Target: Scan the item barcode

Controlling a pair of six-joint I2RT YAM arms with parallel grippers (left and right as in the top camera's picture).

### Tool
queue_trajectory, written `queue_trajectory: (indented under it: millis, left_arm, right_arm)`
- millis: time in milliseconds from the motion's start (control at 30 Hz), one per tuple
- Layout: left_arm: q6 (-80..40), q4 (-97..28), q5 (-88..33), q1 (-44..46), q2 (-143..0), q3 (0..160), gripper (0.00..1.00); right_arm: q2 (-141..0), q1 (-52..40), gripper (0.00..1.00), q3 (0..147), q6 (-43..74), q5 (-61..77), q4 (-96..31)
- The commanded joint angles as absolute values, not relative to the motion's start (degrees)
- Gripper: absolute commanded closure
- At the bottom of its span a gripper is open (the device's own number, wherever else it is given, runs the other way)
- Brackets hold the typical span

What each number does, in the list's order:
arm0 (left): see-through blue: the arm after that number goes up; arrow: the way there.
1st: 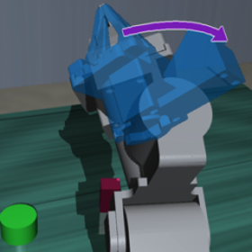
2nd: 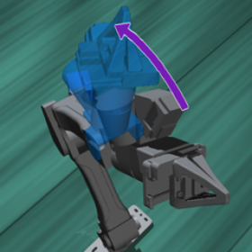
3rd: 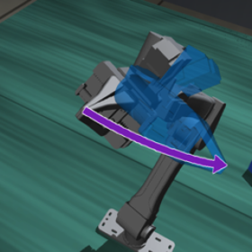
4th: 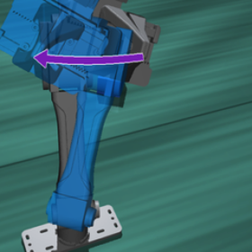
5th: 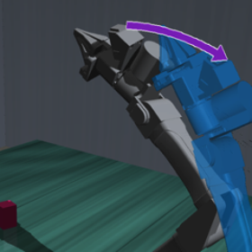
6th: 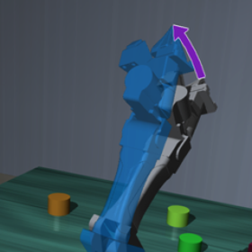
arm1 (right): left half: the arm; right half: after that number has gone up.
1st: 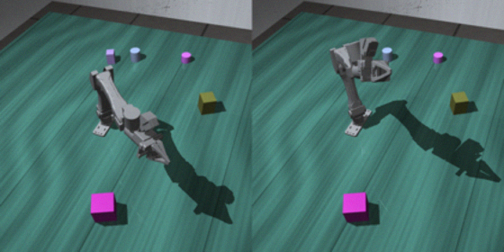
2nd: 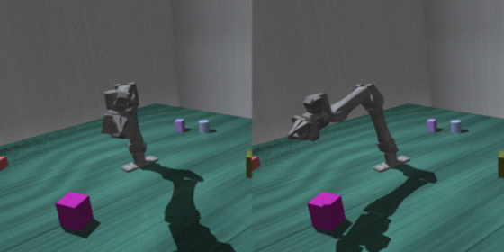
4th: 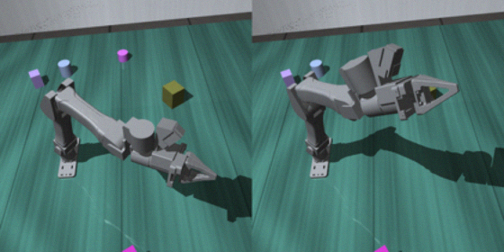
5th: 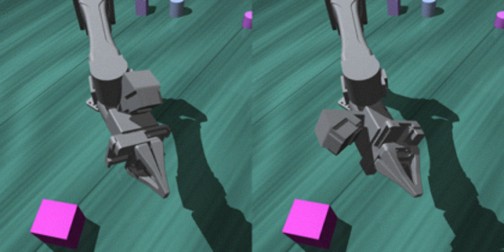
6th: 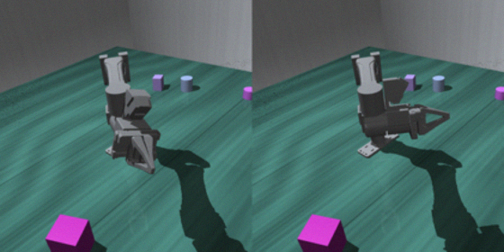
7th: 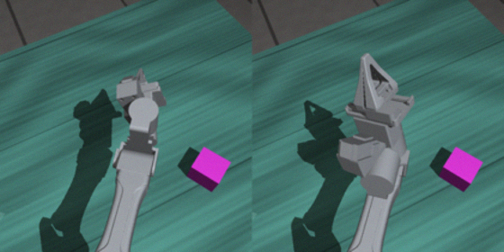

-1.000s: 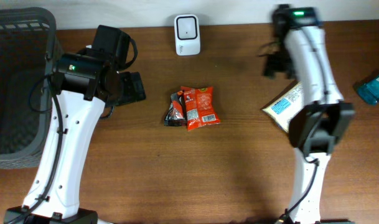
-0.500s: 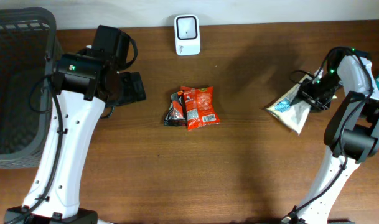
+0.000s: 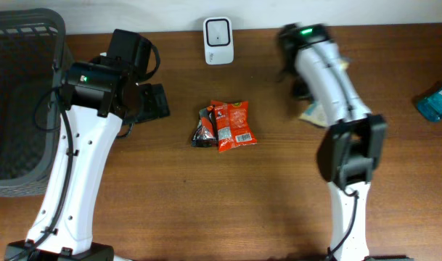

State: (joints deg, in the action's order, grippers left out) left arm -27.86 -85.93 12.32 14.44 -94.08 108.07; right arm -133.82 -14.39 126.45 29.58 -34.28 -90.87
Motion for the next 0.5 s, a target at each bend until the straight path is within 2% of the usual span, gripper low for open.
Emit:
queue_trajectory:
  millis: [0, 33, 67, 100, 167, 233, 267, 333, 467]
  left_arm:
    - [-26.9, -85.8, 12.9, 14.5, -93.8, 108.2, 0.01]
    - [-26.9, -85.8, 12.9, 14.5, -93.8, 108.2, 0.01]
    - [-26.9, -85.8, 12.9, 14.5, -93.8, 108.2, 0.01]
    - [-26.9, -85.8, 12.9, 14.5, -93.8, 108.2, 0.01]
    - [-26.9, -85.8, 12.9, 14.5, -93.8, 108.2, 0.01]
    - [-26.9, -85.8, 12.9, 14.5, -93.8, 108.2, 0.01]
    - [-26.9, -85.8, 12.9, 14.5, -93.8, 108.2, 0.01]
    - [-26.9, -85.8, 12.9, 14.5, -93.8, 108.2, 0.01]
    - [-26.9, -85.8, 12.9, 14.5, -93.8, 108.2, 0.01]
  right_arm:
    - [-135.7, -20.3, 0.94, 121.9, 35.1, -43.0, -90.9]
    - [-136.3, -22.3, 0.91, 120.5, 35.1, -42.9, -90.6]
    - [-136.5, -25.0, 0.81, 118.4, 35.7, -42.7, -90.1]
    - [-136.5, -26.6, 0.78, 117.8, 35.7, -41.6, -90.0]
    - [-136.5, -31.9, 0.57, 117.9, 35.7, -36.2, -88.6]
    - [-136.5, -34.5, 0.47, 117.9, 35.6, -32.7, -87.0]
    - [-136.5, -35.8, 0.47, 117.9, 35.6, -30.3, -85.4]
    - [-136.4, -36.8, 0.29, 118.0, 35.4, -29.5, -84.4]
    - [-136.1, -31.9, 0.27, 121.2, 35.4, -27.6, -90.9]
